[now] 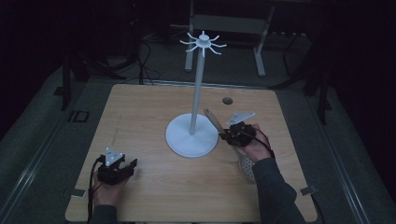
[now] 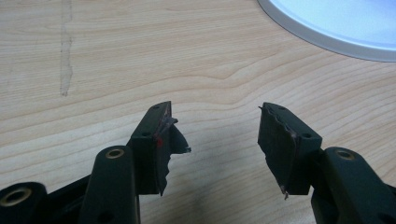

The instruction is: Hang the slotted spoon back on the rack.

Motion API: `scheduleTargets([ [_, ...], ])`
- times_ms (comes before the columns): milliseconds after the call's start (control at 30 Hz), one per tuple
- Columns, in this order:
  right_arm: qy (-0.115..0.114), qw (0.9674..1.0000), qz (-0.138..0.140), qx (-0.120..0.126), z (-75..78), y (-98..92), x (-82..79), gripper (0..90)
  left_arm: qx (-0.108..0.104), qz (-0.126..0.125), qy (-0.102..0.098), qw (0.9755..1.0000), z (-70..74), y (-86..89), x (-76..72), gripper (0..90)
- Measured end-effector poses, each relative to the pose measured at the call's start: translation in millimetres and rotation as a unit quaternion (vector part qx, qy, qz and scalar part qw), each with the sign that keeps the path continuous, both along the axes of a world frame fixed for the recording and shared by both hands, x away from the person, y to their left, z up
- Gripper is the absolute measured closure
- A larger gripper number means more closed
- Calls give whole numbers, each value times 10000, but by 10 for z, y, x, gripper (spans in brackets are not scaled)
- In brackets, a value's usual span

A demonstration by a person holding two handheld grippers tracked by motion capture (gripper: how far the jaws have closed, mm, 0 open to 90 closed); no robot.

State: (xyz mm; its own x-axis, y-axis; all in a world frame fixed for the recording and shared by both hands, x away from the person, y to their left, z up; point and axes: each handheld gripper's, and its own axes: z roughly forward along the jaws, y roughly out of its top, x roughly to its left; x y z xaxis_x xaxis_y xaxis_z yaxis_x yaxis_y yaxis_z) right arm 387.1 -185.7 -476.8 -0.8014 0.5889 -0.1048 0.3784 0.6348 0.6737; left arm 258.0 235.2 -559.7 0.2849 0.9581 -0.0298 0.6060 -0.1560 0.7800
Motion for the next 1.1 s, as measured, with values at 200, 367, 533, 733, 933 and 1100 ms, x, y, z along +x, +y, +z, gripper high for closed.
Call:
scheduleTargets([
  [200, -136, 9998, -96, 134, 37, -18, -4, 746, -20, 11, -4, 10000, 1, 5, 4, 455],
  [367, -303, 9991, -133, 265, 103, -37, -42, 746, -3, -21, -3, 10000, 1, -12, 12, 455],
  [533, -435, 9981, -228, 364, 142, -45, -52, 746, -11, -36, -8, 10000, 1, -17, 23, 455],
  [733, -491, 9974, -289, 446, 163, -42, -59, 746, 11, -53, 0, 10000, 3, -22, 23, 455],
  [933, -595, 9959, -347, 581, 204, -54, -70, 746, -6, -52, -5, 10000, 3, -25, 28, 455],
  [1100, -671, 9949, -394, 649, 247, -54, -82, 746, -7, -65, 4, 10000, 2, -30, 33, 455],
])
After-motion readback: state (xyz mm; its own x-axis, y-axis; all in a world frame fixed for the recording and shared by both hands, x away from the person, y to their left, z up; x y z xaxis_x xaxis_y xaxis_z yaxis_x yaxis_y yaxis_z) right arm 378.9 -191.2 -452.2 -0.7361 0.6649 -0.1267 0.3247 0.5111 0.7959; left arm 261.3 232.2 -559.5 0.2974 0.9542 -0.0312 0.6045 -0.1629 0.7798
